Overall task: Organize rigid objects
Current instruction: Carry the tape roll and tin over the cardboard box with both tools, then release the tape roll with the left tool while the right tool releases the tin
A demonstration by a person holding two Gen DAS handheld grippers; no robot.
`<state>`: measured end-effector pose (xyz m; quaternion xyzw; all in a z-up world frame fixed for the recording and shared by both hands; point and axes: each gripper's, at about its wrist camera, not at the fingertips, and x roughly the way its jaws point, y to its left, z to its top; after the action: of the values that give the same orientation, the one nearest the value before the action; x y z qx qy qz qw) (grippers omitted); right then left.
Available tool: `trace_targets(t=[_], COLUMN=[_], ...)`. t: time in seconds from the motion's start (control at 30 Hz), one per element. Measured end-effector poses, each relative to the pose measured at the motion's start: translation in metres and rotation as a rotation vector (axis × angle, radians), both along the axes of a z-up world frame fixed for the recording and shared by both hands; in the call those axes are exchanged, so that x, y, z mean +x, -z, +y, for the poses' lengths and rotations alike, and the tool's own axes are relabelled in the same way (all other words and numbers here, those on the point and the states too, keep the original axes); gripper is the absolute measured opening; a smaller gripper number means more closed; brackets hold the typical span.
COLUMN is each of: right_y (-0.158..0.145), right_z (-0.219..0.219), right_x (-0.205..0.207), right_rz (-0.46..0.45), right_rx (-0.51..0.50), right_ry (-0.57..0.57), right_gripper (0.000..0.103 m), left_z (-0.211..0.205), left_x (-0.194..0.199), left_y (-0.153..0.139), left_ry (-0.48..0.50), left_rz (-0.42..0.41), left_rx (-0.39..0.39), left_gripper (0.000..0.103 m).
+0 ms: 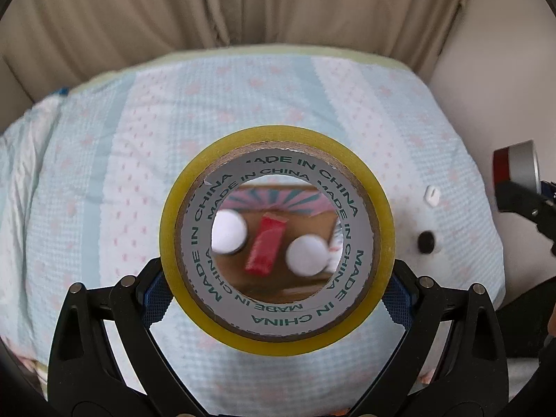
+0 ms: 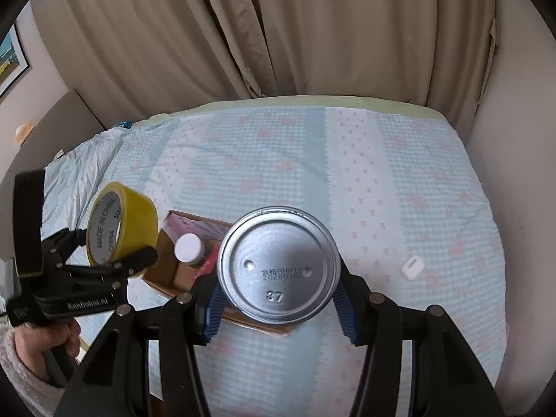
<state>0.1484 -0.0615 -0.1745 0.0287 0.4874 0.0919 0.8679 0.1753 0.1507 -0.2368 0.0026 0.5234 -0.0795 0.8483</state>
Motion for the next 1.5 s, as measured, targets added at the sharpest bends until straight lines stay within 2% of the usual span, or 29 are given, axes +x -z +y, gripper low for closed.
trace_targets(t=[0.23,0.4,0.57,0.73,0.87,1.03,1.2,1.23,1.27,1.3,1.33,1.5], right_y=[0.036,0.063,0.102,0.155,0.197,0.226,0.242,0.243,0.24,0.238,0.235,0.234], right_z=[0.043,0.064,0.078,0.081,0.08,0.077,0.076,0.075,0.073,0.073,0.072,0.072], right_x=[0.013,0.026,0.05,0.076,0.096,0.111,0.119,0.119,0.118,0.117,0.116,0.111], right_rz=[0.111,0.178,0.255,0.342,0.412,0.467,0.535,0.524,0.496,0.478,0.456,0.457], right_rx=[0.046,0.033,0.024,0.049,0.058,0.082,0.127,0.14,0.157,0.164,0.171,0.167], right_ry=[0.076,0.071,0.061,0.087,0.122,0.162,0.173,0.184,0.198,0.205,0.21,0.205], right_gripper=[0.05,0.05,0.05,0.05,0.05,0.05,0.051,0.061,0.084,0.096,0.103,0.103], left_z=[0.053,0.063,0.056,0.044,0.035,0.027,0.026,0.026,0.026,0.027,0.027,0.031], left_x=[0.016,0.029,0.04,0.048,0.052,0.052,0.053,0.052,0.051,0.049,0.048,0.049], left_y=[0.049,0.087,0.111,0.144,0.167,0.186,0.2,0.203,0.203,0.2,0.196,0.185], left_ry=[0.027,0.052,0.112,0.177,0.19,0.231,0.297,0.306,0.309,0.309,0.308,0.279], left_rz=[0.109,0.168,0.164,0.132,0.131,0.157,0.268,0.281,0.278,0.259,0.239,0.21], left_rx=[0.021,0.034,0.072,0.159,0.167,0.192,0.147,0.142,0.14,0.135,0.135,0.138], left_gripper=[0.096,0.096,0.096,0.096,0.096,0.096,0.097,0.098,0.103,0.103,0.103,0.103])
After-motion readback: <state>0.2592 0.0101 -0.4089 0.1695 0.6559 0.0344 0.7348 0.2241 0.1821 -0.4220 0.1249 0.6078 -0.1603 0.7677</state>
